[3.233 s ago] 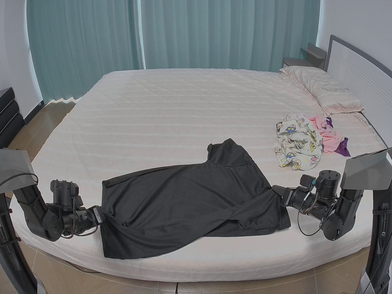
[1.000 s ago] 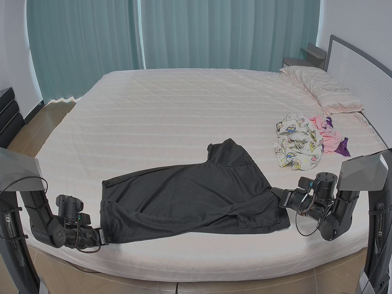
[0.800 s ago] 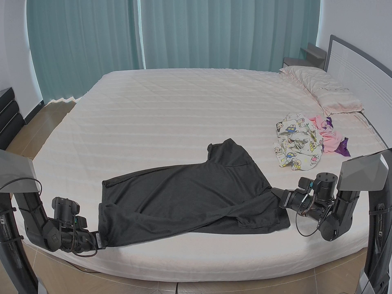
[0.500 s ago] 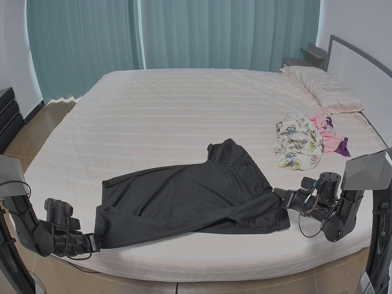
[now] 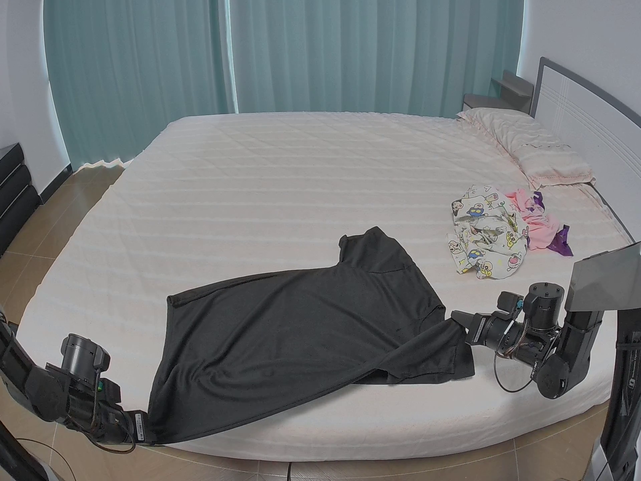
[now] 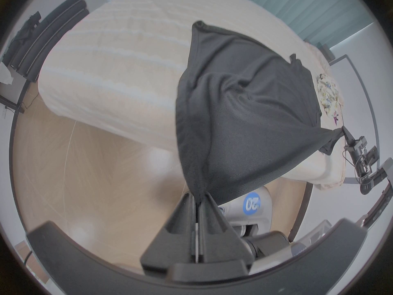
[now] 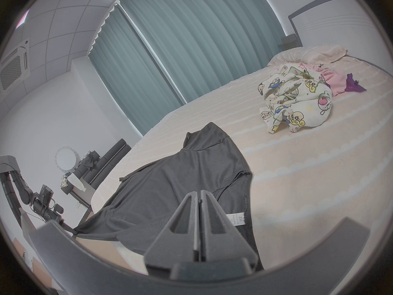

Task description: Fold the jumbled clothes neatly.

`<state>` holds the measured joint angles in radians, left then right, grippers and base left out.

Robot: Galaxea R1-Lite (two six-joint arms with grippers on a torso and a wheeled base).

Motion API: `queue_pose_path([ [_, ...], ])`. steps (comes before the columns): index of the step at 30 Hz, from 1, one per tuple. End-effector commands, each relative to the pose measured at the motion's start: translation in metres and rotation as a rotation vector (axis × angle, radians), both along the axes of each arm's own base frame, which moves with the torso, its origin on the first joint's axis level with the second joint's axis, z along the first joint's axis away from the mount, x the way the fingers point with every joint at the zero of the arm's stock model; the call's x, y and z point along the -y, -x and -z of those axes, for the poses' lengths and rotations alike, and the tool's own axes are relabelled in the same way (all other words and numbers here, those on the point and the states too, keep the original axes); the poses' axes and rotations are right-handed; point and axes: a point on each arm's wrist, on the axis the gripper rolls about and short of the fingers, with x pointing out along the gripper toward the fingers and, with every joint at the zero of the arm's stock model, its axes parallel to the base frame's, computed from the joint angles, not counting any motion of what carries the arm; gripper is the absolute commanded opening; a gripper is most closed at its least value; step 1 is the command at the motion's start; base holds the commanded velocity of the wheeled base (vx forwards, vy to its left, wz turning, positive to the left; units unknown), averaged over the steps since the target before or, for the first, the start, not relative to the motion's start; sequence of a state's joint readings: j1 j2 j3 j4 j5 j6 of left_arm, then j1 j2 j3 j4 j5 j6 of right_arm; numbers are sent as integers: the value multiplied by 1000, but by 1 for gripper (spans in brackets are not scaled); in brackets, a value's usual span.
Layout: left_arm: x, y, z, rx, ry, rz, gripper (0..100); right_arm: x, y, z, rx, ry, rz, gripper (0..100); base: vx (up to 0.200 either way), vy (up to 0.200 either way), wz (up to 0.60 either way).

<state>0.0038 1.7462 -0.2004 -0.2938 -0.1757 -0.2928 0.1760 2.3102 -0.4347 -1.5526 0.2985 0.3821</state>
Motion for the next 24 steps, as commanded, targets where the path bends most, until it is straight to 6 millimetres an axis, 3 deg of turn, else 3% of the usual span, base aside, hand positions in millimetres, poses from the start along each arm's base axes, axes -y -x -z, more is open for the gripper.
queue_pose_path([
  [1, 4, -1, -44, 84, 13, 28, 0, 1, 5, -8, 18, -3, 0, 0, 0, 0, 0],
  [8, 5, -6, -50, 41, 23, 32, 0, 2, 10, -10, 9, -4, -2, 0, 0, 0, 0],
  [13, -1, -26, -50, 42, 33, -25, 0, 1, 7, -10, 20, -5, -4, 0, 0, 0, 0],
  [24, -22, -70, -36, 72, 94, -223, 0, -3, -27, -17, 125, -21, 6, 0, 0, 0, 0],
])
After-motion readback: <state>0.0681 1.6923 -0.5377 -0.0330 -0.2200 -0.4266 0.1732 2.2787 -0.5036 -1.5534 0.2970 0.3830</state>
